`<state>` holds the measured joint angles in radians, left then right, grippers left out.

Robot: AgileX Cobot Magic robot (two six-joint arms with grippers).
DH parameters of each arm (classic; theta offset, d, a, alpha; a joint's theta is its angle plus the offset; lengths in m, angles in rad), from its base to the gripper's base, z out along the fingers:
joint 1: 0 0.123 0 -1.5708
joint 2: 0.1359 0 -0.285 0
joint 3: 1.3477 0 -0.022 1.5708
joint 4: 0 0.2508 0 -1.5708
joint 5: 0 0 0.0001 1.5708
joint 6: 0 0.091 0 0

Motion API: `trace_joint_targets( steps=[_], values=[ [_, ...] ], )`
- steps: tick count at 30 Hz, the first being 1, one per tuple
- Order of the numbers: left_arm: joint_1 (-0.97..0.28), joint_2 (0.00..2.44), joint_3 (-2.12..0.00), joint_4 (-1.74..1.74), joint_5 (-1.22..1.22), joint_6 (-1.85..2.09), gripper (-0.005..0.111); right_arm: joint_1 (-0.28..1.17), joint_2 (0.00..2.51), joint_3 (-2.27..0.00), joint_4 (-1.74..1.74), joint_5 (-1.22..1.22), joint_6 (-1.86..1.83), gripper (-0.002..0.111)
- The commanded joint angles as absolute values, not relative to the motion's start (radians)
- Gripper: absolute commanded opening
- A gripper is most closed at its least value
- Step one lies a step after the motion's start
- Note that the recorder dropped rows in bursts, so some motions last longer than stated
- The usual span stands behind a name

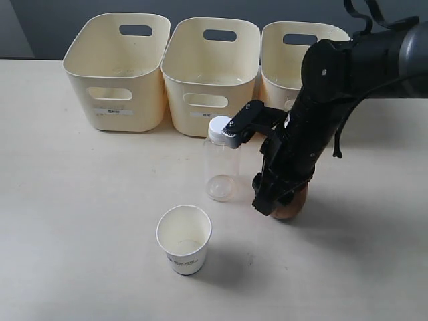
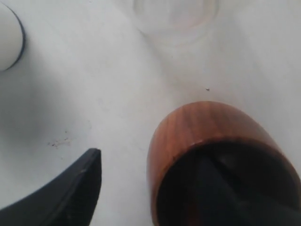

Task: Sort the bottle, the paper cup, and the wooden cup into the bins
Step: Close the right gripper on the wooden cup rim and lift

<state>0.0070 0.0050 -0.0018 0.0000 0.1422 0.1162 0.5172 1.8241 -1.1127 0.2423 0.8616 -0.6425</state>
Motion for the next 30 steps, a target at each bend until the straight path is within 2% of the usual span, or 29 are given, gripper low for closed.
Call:
trace_joint_targets(
  steps=[1, 2, 3, 22, 30],
  values=[
    [0.007, 0.000, 0.000, 0.000, 0.135, 0.115, 0.000, 0.519, 1.851, -1.109, 0.201, 0.859, -0.643, 0.040],
    [0.007, 0.000, 0.000, 0.000, 0.135, 0.115, 0.000, 0.519, 1.856, -1.109, 0.185, 0.860, -0.643, 0.029],
    [0.007, 0.000, 0.000, 0.000, 0.135, 0.115, 0.000, 0.519, 1.860, -1.109, 0.145, 0.860, -0.643, 0.000],
    [0.007, 0.000, 0.000, 0.000, 0.135, 0.115, 0.000, 0.519, 1.853, -1.112, 0.117, 0.866, -0.643, -0.001],
    [0.007, 0.000, 0.000, 0.000, 0.135, 0.115, 0.000, 0.519, 1.734, -1.113, 0.102, 0.868, -0.643, -0.001]
  ],
)
